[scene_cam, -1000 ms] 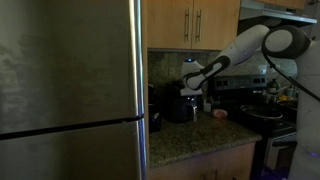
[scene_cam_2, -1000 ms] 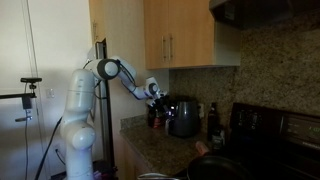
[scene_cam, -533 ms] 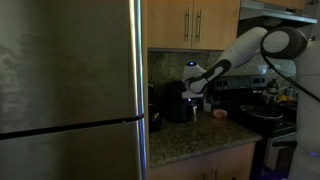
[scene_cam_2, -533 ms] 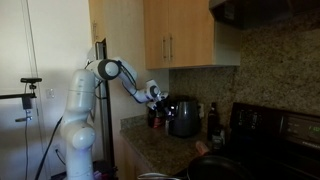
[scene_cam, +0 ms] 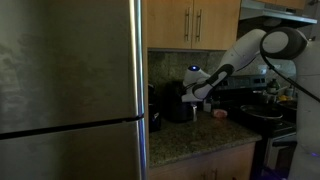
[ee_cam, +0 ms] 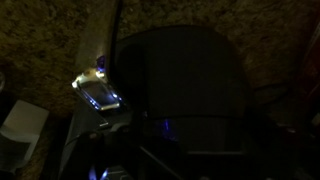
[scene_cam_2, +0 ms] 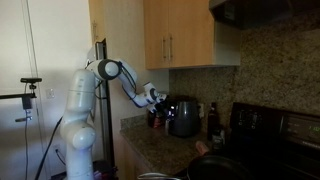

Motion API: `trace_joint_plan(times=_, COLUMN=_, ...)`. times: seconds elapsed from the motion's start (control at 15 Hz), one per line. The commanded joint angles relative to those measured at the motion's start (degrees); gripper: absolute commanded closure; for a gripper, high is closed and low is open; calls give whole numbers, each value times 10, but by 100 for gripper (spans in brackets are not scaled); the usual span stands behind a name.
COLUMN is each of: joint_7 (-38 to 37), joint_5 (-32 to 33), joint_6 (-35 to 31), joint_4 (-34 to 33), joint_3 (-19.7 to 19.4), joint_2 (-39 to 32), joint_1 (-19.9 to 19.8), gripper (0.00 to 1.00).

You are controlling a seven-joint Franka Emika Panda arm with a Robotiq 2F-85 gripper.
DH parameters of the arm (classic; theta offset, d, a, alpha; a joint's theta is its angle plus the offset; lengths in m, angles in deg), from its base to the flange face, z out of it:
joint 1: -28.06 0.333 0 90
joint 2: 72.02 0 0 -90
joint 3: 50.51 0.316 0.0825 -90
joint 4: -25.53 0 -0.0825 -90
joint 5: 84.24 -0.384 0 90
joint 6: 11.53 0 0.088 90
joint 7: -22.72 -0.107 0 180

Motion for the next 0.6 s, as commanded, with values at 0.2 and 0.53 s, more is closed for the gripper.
trace_joint_plan(times=0.2, joint_7=-16, joint_5=10, joint_6=0, joint_4=1, joint_3=2, joint_2=1, joint_1=1, gripper=0)
trace_joint_plan(times=0.53, joint_7=-49, joint_5=79, joint_6=-11, joint_4=-6, joint_3=-15, joint_2=-3, joint_1=8, gripper=0)
